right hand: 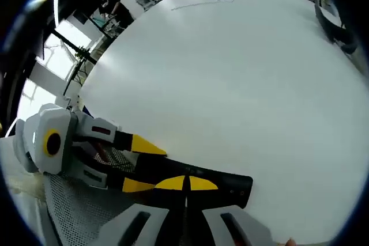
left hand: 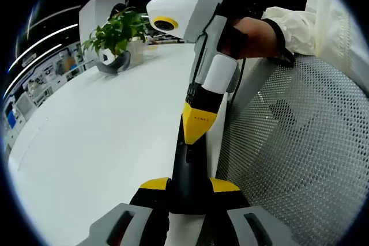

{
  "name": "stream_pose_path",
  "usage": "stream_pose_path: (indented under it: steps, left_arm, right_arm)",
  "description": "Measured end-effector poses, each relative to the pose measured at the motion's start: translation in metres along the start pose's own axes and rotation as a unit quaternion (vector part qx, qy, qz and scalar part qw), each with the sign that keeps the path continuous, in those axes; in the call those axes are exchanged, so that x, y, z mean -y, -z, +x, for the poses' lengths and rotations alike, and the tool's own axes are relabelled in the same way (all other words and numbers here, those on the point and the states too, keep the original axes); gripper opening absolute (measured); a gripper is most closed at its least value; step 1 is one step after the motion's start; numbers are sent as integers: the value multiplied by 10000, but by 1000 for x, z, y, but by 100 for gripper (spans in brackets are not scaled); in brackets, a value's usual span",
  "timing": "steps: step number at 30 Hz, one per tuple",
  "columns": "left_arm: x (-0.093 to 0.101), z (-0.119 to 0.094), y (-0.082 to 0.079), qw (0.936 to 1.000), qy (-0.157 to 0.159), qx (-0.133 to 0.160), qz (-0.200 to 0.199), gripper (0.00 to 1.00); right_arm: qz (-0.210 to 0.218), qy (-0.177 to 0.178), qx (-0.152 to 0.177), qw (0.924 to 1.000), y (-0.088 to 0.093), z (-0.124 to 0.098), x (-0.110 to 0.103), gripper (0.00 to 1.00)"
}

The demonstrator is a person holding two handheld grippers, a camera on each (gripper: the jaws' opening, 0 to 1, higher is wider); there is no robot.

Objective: Press the specified remote control buttons in sequence, fully releasing each button before pressing the next.

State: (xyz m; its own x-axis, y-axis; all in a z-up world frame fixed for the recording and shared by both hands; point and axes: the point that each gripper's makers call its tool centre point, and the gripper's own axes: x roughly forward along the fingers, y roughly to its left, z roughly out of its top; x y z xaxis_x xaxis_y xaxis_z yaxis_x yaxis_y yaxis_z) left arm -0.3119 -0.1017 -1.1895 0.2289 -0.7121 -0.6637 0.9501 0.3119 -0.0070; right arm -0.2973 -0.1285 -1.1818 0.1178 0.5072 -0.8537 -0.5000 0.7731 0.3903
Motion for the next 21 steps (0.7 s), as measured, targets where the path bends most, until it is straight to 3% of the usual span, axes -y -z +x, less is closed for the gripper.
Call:
stream_pose_path:
  steps: [21]
  left_arm:
    - [-1,0,0,10000,-3,0,6,24]
  right_arm:
    - [752,-158,-153,9969,3,-7,5,0]
